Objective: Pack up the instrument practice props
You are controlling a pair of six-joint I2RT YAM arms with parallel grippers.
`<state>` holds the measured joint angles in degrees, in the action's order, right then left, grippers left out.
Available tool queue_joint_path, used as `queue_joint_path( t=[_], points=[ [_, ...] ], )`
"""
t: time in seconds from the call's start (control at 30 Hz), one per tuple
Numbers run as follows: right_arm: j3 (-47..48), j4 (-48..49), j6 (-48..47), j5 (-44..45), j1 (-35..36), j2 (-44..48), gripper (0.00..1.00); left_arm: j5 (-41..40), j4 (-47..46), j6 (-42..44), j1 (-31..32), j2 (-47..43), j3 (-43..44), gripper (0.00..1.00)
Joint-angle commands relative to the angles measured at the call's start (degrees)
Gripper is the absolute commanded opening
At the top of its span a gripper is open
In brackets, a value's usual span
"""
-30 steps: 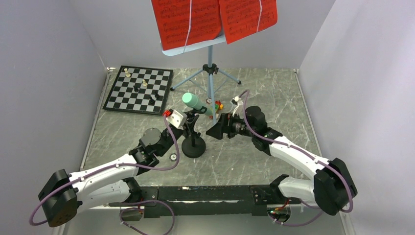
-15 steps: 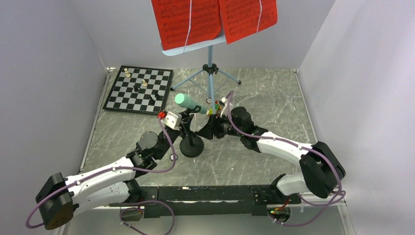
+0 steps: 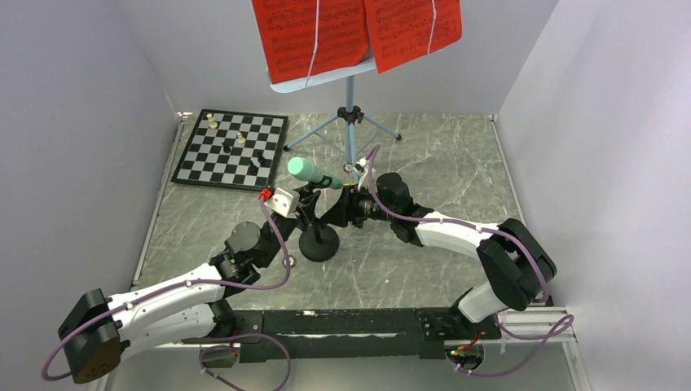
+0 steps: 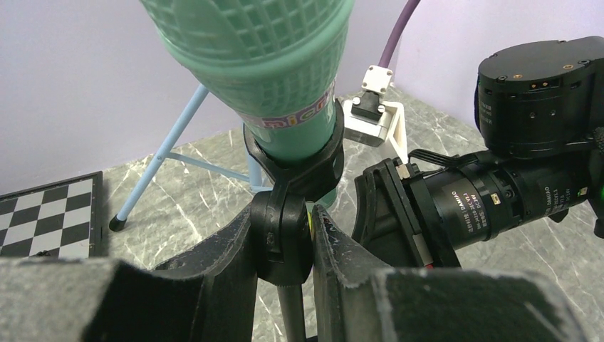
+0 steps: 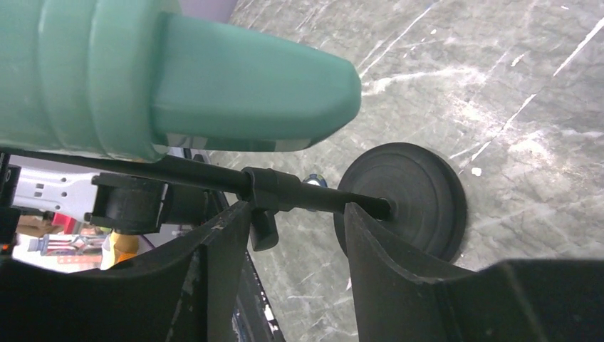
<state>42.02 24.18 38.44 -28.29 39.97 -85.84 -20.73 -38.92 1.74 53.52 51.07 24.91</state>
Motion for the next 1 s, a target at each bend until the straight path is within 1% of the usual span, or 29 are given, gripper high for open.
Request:
queue_joint_path(
  t=[0.0,0.1,0.17,0.23,0.3,0.37,0.57,0.73,0.83,0.87,0.9,0.93,0.97],
  points=[
    [2.1,4.3,-0.5,-3.7,0.3,-1.0,0.53,-1.3,1.0,-0.1,0.4,-0.5,-0.8,0.00],
    [1.2,5.4,-1.1,-5.2,0.3,-1.0,0.50,-1.2,1.1,-0.2,0.4,-0.3,-0.6,0.00],
    [0.3,6.3,-1.4,-5.8,0.3,-0.8,0.49,-1.2,1.2,-0.1,0.4,-0.3,-0.7,0.00],
    [-0.5,7.1,-1.6,-6.3,0.3,-0.7,0.50,-1.4,1.2,-0.1,0.4,-0.2,-0.7,0.00],
    [-1.0,7.5,-1.6,-6.2,0.3,-0.9,0.54,-1.8,1.2,-0.3,0.4,0.1,-0.6,0.00],
    [-1.1,7.4,-1.9,-5.9,0.3,-1.2,0.54,-2.2,1.6,-0.8,0.4,0.3,-0.3,0.00],
    [-1.4,8.4,-2.2,-5.1,0.3,-2.1,0.44,-2.7,2.8,-1.3,0.4,0.7,0.3,0.00],
    [-1.1,9.5,-3.0,-5.4,0.3,-2.6,0.30,-1.6,2.7,-1.3,0.4,1.0,0.1,0.00],
    [-1.1,9.6,-4.3,-5.5,0.3,-2.6,0.19,-0.6,2.7,-1.3,0.4,1.4,0.1,0.00],
    [-1.1,9.6,-4.9,-5.4,0.3,-2.6,0.14,-0.4,2.6,-1.3,0.4,1.5,0.1,0.00],
    [-1.0,9.3,-5.7,-5.1,0.4,-2.5,0.04,-0.1,2.8,-1.3,0.4,1.7,0.2,0.00],
    [-0.8,8.4,-6.4,-4.5,0.4,-2.3,0.00,0.1,2.9,-1.3,0.4,1.8,0.2,0.00],
    [-0.6,7.4,-7.9,-4.3,0.8,-2.0,0.00,0.2,3.0,-2.9,0.4,2.0,0.3,0.00]
  ],
)
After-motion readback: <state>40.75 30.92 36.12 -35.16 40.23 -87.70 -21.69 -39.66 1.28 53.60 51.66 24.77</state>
